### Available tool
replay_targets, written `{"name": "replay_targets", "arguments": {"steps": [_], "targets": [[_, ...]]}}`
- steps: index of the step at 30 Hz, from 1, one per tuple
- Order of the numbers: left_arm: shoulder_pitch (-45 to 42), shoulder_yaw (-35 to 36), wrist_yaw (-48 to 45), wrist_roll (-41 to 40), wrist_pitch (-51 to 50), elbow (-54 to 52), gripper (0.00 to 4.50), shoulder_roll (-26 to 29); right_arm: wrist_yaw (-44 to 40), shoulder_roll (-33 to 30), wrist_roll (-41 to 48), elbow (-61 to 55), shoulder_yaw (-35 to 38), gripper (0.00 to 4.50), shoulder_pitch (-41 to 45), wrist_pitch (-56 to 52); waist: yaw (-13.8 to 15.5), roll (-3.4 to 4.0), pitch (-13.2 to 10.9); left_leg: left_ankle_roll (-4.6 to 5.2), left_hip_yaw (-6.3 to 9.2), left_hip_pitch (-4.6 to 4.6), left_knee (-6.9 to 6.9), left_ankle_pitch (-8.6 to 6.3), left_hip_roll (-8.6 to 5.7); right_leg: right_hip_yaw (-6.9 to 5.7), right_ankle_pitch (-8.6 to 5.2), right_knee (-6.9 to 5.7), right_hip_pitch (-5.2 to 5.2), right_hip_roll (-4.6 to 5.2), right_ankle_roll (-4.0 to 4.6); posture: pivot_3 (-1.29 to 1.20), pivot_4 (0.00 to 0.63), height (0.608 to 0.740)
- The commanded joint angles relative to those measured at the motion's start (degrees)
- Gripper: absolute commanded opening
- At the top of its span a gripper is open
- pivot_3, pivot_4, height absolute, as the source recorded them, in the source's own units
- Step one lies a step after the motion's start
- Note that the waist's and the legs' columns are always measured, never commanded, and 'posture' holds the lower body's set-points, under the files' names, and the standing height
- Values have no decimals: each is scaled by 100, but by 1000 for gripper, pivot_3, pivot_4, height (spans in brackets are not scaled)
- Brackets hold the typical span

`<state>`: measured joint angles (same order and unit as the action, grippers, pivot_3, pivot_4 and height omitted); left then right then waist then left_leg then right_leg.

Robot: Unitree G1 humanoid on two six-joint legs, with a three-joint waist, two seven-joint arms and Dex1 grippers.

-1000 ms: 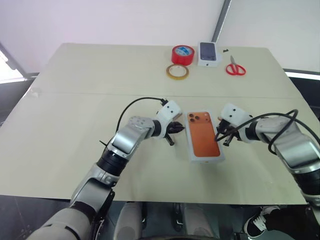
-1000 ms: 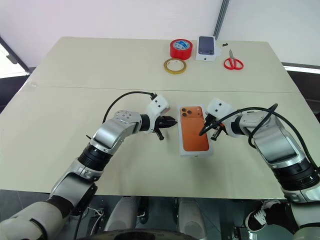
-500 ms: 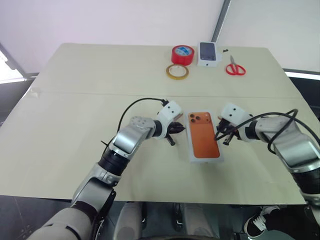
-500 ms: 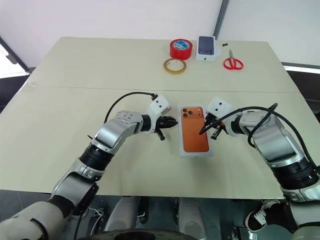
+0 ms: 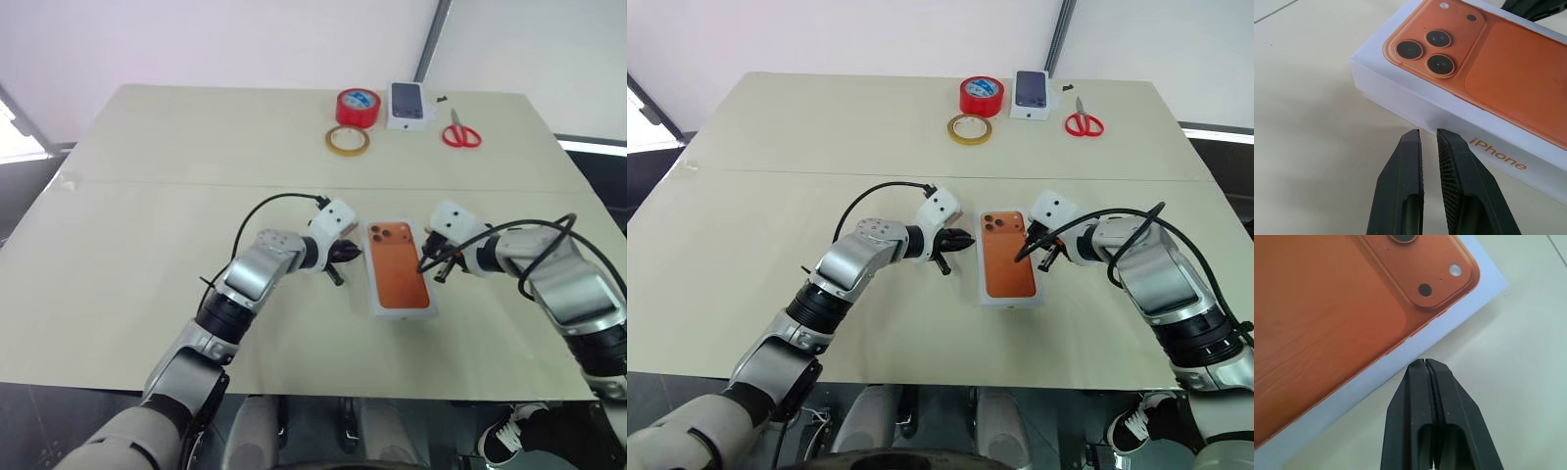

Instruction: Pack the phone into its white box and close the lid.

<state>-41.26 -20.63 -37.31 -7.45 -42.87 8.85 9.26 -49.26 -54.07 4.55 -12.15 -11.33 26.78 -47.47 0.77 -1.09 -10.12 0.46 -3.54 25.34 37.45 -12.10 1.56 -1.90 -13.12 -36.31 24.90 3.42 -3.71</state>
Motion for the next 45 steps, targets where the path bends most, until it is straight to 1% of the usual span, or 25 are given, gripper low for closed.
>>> {"name": "replay_targets", "arguments": {"steps": [1,2,5,6,8,11,15,21,26,29,31,33,34,36,38,40,43,45], "targets": [[-165,467,51,-124,173,-270,581,84,-242,-433,132,-228,641,21,-143,329,-1,0,0,0,0,0,0,0,0,0,0,0,0,1,0,0,150,740],[-186,527,61,-149,182,-273,581,84,-293,-490,185,-245,735,21,-186,393,-2,0,0,0,-1,0,0,0,0,0,0,0,0,1,0,0,150,740],[-342,726,31,-307,281,-317,581,-48,-817,-626,856,-763,1427,21,-678,408,9,-1,-1,0,0,-1,-1,0,1,0,0,0,0,0,-1,0,150,740],[-405,703,-23,-340,290,-315,581,-122,-968,-640,1102,-1023,1616,21,-903,313,19,-2,-1,0,2,1,-1,0,2,-1,1,0,0,-1,-1,0,150,740],[-496,486,-125,-284,289,-231,581,-250,-1063,-612,1379,-1492,1771,21,-1350,154,36,-2,0,0,12,0,-1,0,-1,-3,-2,2,-8,-1,-6,0,150,740],[-529,132,-230,-68,474,-30,581,-324,-910,-536,1483,-1869,1761,21,-1769,68,11,-1,0,0,10,-4,1,-1,-5,-6,-4,5,-15,2,-4,0,150,740],[-582,-214,-247,157,527,348,581,-408,-551,-426,1468,-2095,1620,21,-2061,-78,-17,-1,0,0,8,-10,2,-1,-3,-4,-9,4,-16,2,8,0,150,740],[-630,-528,-333,406,507,699,581,-437,-226,-436,1398,-2182,1466,21,-2279,-92,0,-1,1,0,11,-10,1,-1,0,-5,-11,3,-15,-3,10,0,150,740],[-545,-597,-420,492,423,742,581,-429,-149,-517,1374,-2194,1421,21,-2409,-27,4,-1,2,0,12,-10,1,-1,-2,-5,-12,4,-16,0,11,0,150,740],[-548,-560,-400,536,475,781,581,-464,-159,-560,1352,-2109,1456,21,-2428,103,5,-2,3,1,12,-10,1,-1,-2,-5,-12,6,-18,0,11,0,150,740],[-688,-6,-69,411,891,847,581,-513,245,-278,1153,-1797,1542,21,-2063,407,4,-3,3,1,12,-11,1,-1,-2,-5,-12,6,-19,0,11,0,150,740],[-924,681,312,194,1216,917,581,-540,795,125,887,-1322,1701,21,-1604,983,-42,-4,0,1,10,-11,4,-1,0,-5,-10,6,-17,-1,12,0,150,740],[-1012,1010,385,71,1310,857,581,-436,941,270,854,-1087,1750,21,-1354,1046,-36,-4,0,1,6,-8,4,-1,1,-3,-5,4,-11,-1,10,0,150,740],[-1110,1380,431,-52,1370,754,581,-226,907,361,919,-682,1807,21,-1024,1096,-40,-5,0,1,8,-7,3,-1,4,-3,-3,0,-6,-8,7,0,150,740],[-1078,1652,377,-77,1481,566,581,181,789,477,1135,-242,1874,21,-662,989,-27,-2,1,1,8,-7,-3,-1,6,-2,5,-1,-4,-13,-8,0,150,740],[-900,1917,242,-108,1452,271,581,726,684,593,1287,136,1922,21,-367,1034,-37,-2,1,1,7,-10,-10,-1,8,-2,6,1,-5,-18,-11,0,150,740],[-368,2286,-50,-239,1290,-340,581,1586,436,632,1251,536,1759,21,-108,1304,-42,1,2,0,6,-13,-17,0,17,-2,7,-1,-4,-23,-12,0,150,740],[222,2585,-321,-426,1148,-811,581,2142,285,659,1184,737,1630,21,-30,1528,-43,0,1,0,4,-14,-18,0,19,-2,7,-2,-4,-23,-12,0,150,740]]}}
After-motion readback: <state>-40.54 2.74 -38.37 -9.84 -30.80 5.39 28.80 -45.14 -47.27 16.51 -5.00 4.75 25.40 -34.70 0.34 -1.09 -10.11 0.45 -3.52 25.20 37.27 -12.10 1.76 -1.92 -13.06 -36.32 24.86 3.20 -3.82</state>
